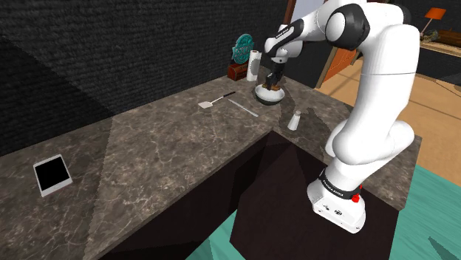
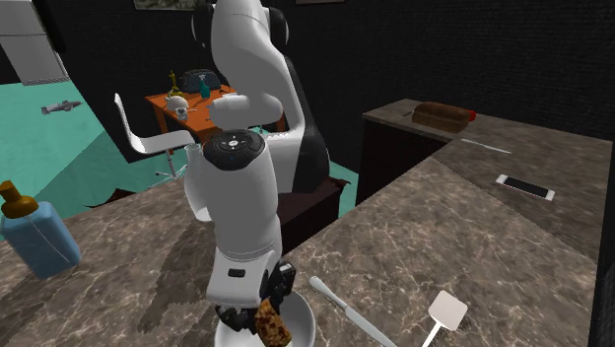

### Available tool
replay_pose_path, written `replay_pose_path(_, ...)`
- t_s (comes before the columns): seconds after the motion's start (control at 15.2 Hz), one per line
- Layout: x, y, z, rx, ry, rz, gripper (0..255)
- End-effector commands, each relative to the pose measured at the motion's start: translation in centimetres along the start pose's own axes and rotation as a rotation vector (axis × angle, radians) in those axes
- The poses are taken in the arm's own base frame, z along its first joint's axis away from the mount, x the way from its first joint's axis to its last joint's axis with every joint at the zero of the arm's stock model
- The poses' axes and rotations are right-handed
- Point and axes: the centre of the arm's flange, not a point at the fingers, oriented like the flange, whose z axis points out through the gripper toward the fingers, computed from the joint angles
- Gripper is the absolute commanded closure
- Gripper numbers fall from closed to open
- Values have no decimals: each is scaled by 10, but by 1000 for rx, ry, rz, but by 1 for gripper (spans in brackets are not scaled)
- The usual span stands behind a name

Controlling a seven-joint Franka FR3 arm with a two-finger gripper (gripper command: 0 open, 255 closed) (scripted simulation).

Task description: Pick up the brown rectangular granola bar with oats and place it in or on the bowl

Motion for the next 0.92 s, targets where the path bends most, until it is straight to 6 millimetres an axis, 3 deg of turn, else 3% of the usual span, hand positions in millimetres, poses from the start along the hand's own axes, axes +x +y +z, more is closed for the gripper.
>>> replay_pose_path(0.0,1,1,11,0,1,0,255)
replay_pose_path(0.13,1,1,22,0,1,0,255)
replay_pose_path(0.59,1,1,22,0,1,0,255)
replay_pose_path(0.66,1,1,22,0,1,0,0)
replay_pose_path(0.86,1,1,22,0,1,0,0)
